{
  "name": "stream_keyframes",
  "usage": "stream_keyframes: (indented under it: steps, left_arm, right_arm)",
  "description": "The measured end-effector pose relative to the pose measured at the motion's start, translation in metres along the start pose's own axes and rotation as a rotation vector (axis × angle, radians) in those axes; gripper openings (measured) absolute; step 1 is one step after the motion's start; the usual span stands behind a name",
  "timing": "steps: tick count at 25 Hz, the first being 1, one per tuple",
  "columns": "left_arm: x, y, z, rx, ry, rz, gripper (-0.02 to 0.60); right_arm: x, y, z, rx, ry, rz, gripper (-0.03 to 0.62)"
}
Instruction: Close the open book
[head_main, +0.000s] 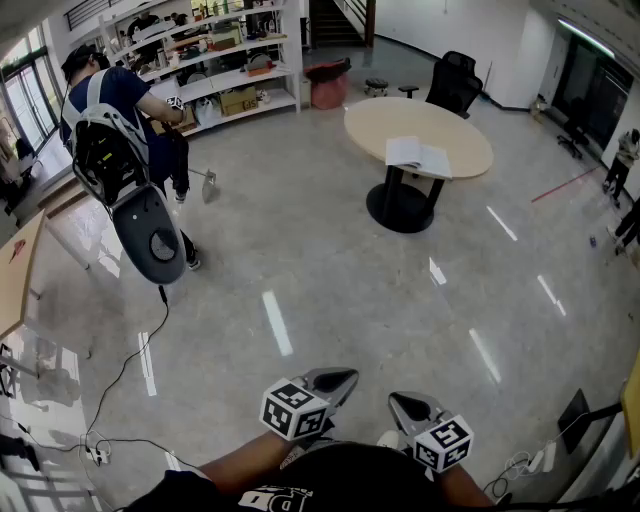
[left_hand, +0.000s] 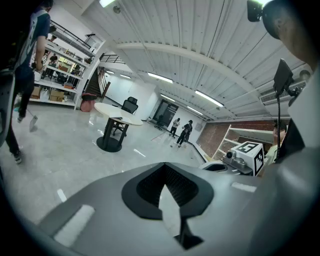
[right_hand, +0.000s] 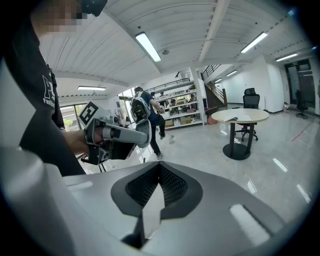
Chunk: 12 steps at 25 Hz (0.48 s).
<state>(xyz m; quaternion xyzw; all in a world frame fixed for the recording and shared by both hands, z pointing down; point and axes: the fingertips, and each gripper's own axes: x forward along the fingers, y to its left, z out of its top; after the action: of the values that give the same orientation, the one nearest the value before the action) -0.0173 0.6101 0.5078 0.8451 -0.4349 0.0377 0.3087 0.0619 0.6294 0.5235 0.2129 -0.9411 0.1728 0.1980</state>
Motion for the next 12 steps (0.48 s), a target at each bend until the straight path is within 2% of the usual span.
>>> stream_keyframes:
  steps: [12]
  left_arm:
    - [-0.034, 0.044, -0.001, -0.005, -0.006, 0.001, 0.008]
  right_arm:
    - [0.048, 0.025, 0.007, -0.014, 0.003, -0.004, 0.008]
